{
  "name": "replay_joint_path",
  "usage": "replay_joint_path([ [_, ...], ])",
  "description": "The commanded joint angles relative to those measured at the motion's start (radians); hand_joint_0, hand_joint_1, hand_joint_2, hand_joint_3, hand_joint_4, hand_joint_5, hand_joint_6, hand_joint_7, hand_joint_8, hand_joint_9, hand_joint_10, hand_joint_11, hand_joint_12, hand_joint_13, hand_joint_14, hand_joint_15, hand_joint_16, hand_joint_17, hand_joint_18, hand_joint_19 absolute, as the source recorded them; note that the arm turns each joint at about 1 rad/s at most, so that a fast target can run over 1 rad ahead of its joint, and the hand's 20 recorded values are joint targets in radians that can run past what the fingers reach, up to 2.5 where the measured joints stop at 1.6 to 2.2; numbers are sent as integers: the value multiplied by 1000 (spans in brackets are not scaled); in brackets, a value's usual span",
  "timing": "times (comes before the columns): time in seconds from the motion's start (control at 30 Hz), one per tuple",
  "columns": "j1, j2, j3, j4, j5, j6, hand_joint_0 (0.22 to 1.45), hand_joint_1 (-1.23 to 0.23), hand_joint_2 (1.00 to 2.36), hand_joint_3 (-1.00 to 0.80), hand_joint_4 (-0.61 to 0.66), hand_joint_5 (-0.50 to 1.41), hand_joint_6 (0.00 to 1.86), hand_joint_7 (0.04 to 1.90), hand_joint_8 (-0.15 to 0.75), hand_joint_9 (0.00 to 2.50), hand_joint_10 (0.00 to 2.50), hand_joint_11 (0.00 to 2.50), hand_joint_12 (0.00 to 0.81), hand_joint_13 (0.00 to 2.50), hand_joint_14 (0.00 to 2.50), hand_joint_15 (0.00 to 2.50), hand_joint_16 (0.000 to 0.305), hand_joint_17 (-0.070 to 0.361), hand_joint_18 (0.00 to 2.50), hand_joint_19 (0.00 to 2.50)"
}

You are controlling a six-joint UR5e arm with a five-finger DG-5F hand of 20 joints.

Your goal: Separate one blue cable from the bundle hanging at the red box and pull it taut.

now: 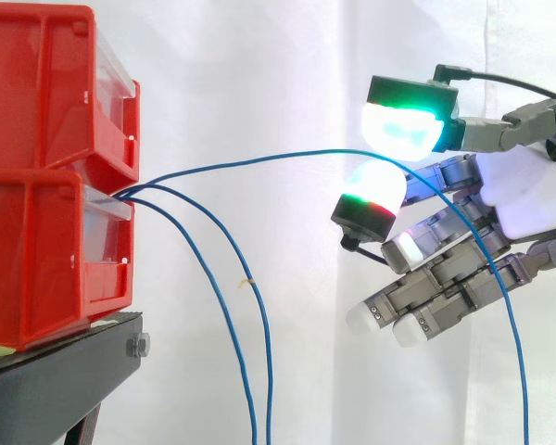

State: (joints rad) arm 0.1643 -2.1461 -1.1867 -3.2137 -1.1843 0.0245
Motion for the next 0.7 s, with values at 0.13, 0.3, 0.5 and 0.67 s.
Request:
replay_joint_path([
  [0.13,1,0,1,-3,2,0,591,-729,1021,-204,-65,-156,900,1122,250,928,26,988,353,413,11,274,49,111,358,393],
  [0.3,4,-1,-1,-12,11,0,601,-766,1027,-102,-79,-157,908,1186,251,968,26,1040,353,442,12,293,49,111,371,399],
  [0.5,6,-1,-1,-6,23,0,606,-771,1028,-74,-92,-153,922,1167,256,1009,26,1073,351,486,13,325,49,111,385,406],
  [0.67,9,-9,-1,12,25,2,612,-771,1026,-97,-71,-154,923,1165,257,1023,26,1080,352,492,13,330,49,111,389,405],
])
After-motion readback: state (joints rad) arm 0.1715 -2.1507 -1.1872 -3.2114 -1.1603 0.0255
